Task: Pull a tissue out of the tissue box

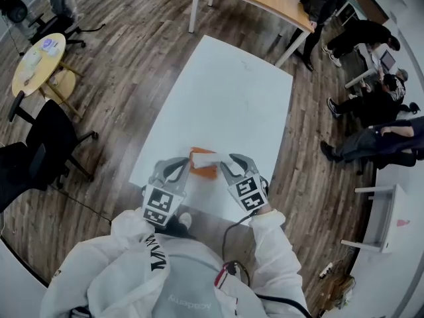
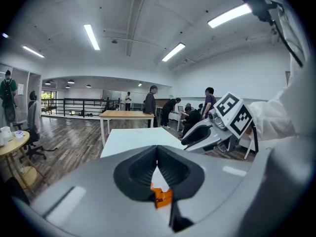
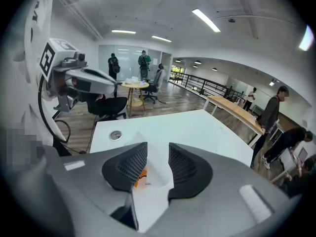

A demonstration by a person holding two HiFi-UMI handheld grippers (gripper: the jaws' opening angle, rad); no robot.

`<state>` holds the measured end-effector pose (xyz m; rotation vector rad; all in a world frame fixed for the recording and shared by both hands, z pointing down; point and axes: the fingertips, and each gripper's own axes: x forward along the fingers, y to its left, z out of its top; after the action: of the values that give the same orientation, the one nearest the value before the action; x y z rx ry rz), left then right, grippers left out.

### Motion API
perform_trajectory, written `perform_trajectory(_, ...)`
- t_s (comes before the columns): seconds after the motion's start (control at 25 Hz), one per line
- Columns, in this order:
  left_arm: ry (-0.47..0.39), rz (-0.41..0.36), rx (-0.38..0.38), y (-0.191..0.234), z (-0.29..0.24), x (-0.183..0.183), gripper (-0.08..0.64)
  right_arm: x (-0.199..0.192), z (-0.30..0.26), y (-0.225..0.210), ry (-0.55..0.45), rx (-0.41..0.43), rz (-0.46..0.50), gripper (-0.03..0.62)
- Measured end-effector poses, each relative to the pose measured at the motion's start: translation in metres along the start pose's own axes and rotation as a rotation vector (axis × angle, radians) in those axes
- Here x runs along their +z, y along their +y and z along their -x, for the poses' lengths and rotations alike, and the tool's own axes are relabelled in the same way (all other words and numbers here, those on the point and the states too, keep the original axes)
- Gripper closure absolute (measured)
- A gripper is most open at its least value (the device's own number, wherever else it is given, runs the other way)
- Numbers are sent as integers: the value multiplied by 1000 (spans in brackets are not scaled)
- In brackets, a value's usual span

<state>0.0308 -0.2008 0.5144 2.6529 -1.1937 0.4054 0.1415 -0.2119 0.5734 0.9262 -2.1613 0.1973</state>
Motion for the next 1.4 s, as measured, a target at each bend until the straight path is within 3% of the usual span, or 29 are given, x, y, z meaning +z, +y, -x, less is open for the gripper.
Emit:
perform_trajectory(0.28,6,2,-35,-12,0,-5,558,-12,-30,10,132,125,129,448)
perform_trajectory(0.68,46,23,-65,-17,-7,-16,559,-22,-54,10,274,183,349,437)
perform_trajectory(1.4,167,41,-130,-37,-24,-62,558,-40,-63,20,321,207,298,483)
